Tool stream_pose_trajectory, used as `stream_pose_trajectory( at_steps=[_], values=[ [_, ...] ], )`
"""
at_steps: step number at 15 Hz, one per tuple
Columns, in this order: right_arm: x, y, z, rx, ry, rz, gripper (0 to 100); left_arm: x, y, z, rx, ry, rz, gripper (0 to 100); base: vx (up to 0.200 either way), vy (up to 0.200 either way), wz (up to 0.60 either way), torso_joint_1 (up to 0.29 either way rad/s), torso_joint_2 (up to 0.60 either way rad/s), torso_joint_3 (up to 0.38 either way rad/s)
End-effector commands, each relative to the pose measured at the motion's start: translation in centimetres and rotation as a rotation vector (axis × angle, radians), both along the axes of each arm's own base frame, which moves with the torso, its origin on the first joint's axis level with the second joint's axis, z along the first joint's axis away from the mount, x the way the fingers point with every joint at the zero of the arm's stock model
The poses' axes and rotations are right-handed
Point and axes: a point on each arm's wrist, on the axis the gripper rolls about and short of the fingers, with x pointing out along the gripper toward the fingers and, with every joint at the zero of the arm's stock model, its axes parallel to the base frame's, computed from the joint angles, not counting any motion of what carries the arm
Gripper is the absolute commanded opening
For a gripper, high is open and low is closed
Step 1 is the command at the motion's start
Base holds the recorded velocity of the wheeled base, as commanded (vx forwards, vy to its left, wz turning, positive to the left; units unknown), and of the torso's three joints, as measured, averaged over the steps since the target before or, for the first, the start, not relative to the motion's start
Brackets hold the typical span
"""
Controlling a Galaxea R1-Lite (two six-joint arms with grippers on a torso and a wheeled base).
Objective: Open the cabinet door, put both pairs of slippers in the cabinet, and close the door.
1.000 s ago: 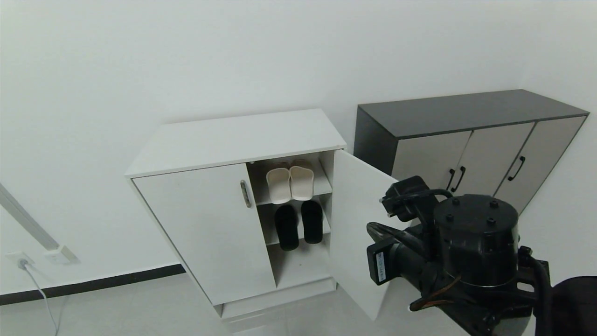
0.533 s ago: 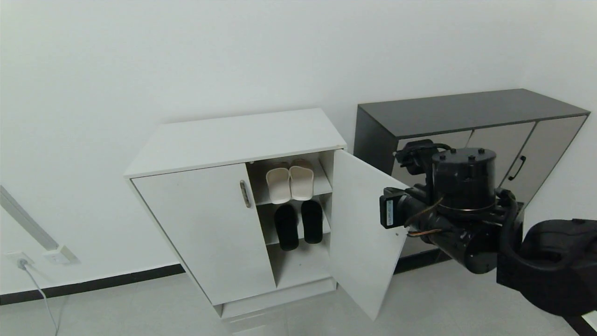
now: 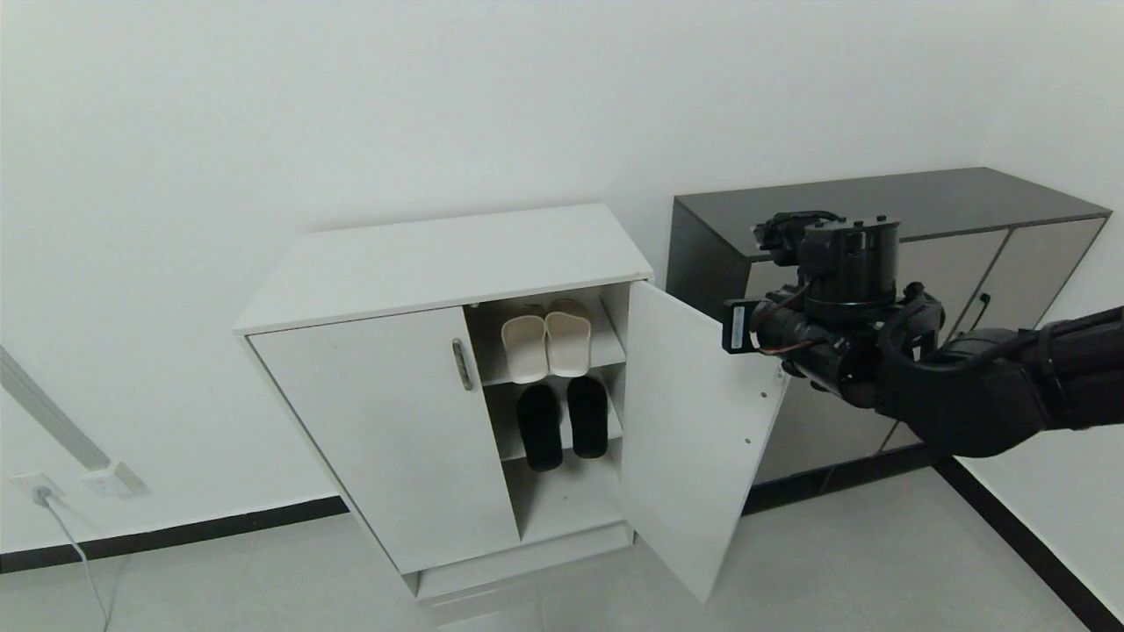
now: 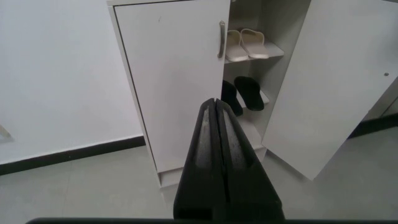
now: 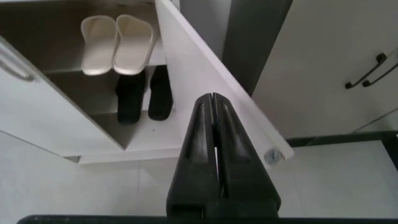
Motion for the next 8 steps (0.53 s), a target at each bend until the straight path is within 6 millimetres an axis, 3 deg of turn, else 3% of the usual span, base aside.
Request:
stream_pose_trajectory(
  at_steps=[1,8],
  values=[
    [2.7,-0.3,-1.2,-0.002,0.017,-0.035,0,0.0,0.0,0.0,0.0,0.001,0.0,0,0.0,0.0,0.0,0.0,0.0,0.0],
    [6.8,-1.9,-3.4,0.013,0.051,-0.08,0,0.0,0.0,0.0,0.0,0.001,0.0,0,0.0,0.0,0.0,0.0,0.0,0.0]
  ],
)
